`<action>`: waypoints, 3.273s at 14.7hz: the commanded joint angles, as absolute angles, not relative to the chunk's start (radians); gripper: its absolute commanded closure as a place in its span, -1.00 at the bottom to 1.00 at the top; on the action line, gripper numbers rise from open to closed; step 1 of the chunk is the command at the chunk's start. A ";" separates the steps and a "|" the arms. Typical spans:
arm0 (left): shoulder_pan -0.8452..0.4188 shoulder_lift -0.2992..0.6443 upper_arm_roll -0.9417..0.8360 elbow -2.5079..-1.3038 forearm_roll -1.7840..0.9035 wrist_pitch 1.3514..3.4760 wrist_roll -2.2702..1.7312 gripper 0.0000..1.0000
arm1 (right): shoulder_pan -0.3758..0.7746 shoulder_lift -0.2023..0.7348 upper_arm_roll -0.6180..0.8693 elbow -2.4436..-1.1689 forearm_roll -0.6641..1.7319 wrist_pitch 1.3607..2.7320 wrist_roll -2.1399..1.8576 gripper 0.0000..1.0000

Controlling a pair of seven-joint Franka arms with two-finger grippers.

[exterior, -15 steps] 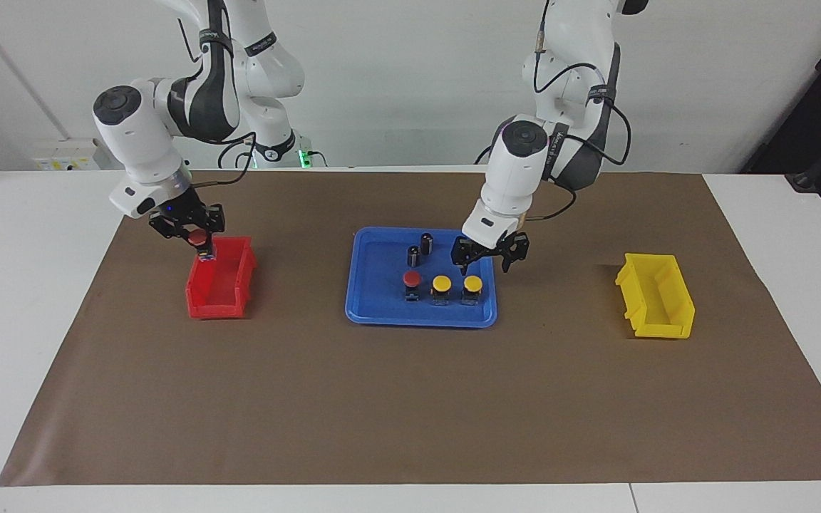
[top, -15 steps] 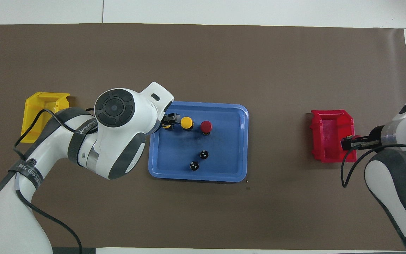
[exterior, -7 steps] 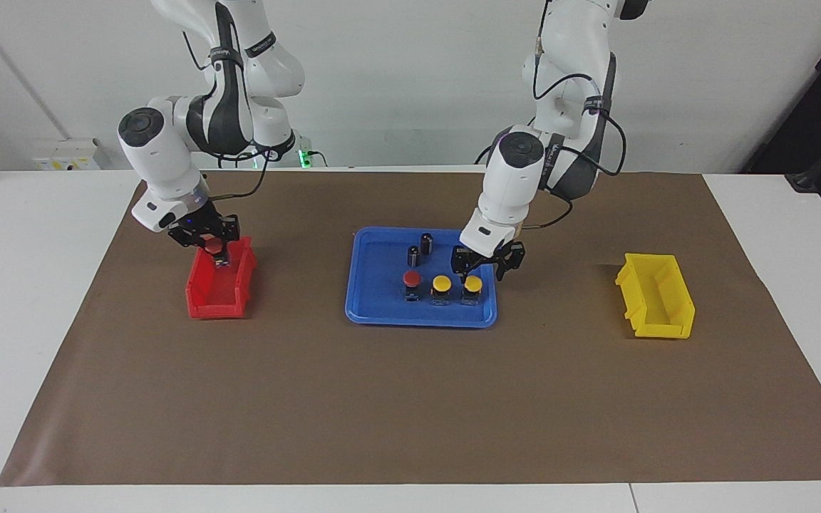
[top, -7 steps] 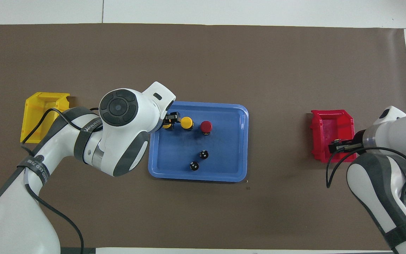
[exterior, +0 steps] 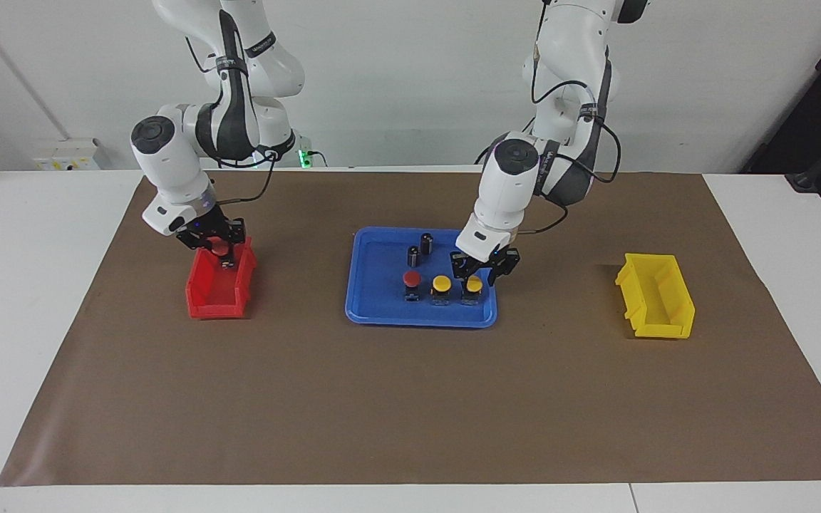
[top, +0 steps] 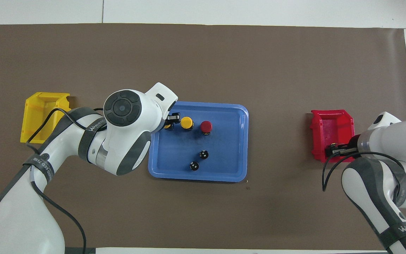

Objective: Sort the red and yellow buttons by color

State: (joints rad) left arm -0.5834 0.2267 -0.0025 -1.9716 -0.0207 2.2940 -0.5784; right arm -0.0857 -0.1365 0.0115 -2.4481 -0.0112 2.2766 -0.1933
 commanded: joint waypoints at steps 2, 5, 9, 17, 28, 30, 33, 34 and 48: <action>-0.604 0.229 0.011 -1.962 -0.034 2.289 -0.577 0.97 | -0.098 -0.133 0.014 -2.491 0.002 2.342 -0.189 0.61; -0.601 0.216 0.011 -1.907 -0.047 2.176 -0.572 0.97 | -0.098 -0.133 0.014 -2.490 0.002 2.344 -0.192 0.18; -0.542 0.160 0.020 -1.757 -0.051 1.895 -0.531 0.97 | -0.100 -0.115 0.014 -2.439 0.000 2.315 -0.195 -0.13; -0.261 0.143 0.040 -1.693 0.029 1.758 -0.273 0.97 | -0.045 -0.049 0.021 -2.075 0.002 1.986 -0.148 -0.32; 0.014 0.090 0.041 -1.928 0.031 2.008 -0.006 0.97 | 0.474 0.279 0.025 -1.588 0.017 1.956 0.564 -0.98; 0.028 0.083 0.040 -1.982 0.031 2.057 -0.011 0.97 | 0.544 0.336 0.025 -1.582 -0.030 2.014 0.659 -0.98; 0.041 0.055 0.040 -2.075 0.031 2.155 -0.011 0.97 | 0.558 0.393 0.026 -1.591 -0.046 2.083 0.683 -0.98; 0.043 0.055 0.040 -2.082 0.032 2.161 -0.009 0.97 | 0.575 0.412 0.025 -1.591 -0.049 2.088 0.684 -0.98; 0.049 0.072 0.041 -2.070 0.032 2.182 0.017 -0.68 | 0.580 0.393 0.026 -1.753 -0.066 2.204 0.676 -0.60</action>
State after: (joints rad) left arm 0.0360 0.0810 0.0481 -2.1035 0.0186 2.2238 0.0015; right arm 0.5748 0.4262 0.0285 -1.7099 -0.0549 2.1861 0.6729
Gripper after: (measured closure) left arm 0.163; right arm 0.198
